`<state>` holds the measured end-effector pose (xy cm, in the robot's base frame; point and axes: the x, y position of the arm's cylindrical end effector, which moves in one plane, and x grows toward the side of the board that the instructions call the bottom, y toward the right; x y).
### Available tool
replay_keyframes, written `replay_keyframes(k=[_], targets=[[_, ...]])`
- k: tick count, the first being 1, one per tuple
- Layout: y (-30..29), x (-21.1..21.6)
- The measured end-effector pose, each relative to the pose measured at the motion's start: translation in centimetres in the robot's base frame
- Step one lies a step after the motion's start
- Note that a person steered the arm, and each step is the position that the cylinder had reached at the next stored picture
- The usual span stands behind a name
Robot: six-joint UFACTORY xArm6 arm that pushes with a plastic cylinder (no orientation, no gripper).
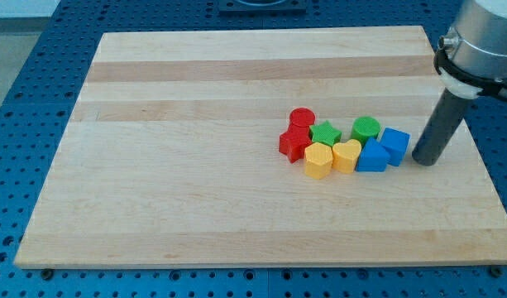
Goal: Slightly push the green circle with a blue cube diagonally up
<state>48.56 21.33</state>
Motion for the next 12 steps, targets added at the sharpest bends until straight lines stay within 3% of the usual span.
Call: replay_keyframes(k=[12], targets=[[-5.0,-3.4]])
